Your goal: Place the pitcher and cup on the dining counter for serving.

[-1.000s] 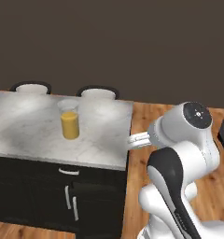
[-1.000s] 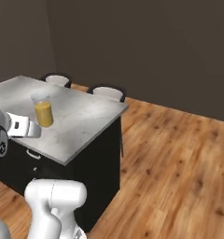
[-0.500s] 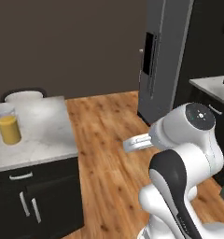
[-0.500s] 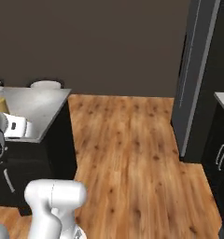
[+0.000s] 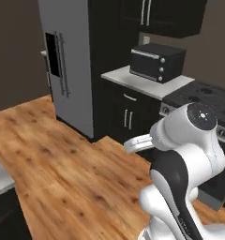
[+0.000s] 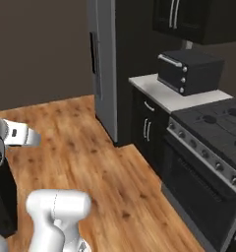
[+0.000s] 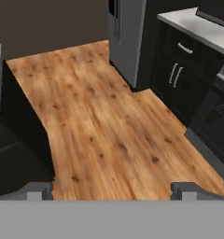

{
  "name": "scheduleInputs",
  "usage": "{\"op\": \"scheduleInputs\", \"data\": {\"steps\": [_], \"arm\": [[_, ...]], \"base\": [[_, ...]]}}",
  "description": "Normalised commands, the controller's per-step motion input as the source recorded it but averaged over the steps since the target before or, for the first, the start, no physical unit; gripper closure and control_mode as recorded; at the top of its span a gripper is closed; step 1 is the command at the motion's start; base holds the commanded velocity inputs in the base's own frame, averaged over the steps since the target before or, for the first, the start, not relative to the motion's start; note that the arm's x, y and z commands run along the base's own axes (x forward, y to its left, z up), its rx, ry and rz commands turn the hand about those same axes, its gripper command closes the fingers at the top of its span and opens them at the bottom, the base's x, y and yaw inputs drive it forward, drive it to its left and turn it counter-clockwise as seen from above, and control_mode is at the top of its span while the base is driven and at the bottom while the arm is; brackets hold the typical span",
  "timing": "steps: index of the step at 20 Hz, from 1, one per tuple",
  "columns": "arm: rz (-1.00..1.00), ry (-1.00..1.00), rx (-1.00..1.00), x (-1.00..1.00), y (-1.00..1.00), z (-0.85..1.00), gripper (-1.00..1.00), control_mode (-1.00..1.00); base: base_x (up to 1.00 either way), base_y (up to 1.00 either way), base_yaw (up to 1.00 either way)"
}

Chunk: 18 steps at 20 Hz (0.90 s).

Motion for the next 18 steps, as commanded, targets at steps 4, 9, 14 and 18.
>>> {"op": "scheduleInputs", "data": {"steps": [4, 9, 14, 18], "arm": [[0.0, 0.0, 0.0, 0.0, 0.0, 0.0, -1.0, 1.0], [0.0, 0.0, 0.0, 0.0, 0.0, 0.0, -1.0, 1.0], [0.0, 0.0, 0.0, 0.0, 0.0, 0.0, -1.0, 1.0], [0.0, 0.0, 0.0, 0.0, 0.0, 0.0, -1.0, 1.0]], "base": [[-0.07, -0.21, -0.82], [-0.03, -0.21, -0.81], [0.0, -0.13, -0.81], [0.0, -0.2, -0.78]]}}
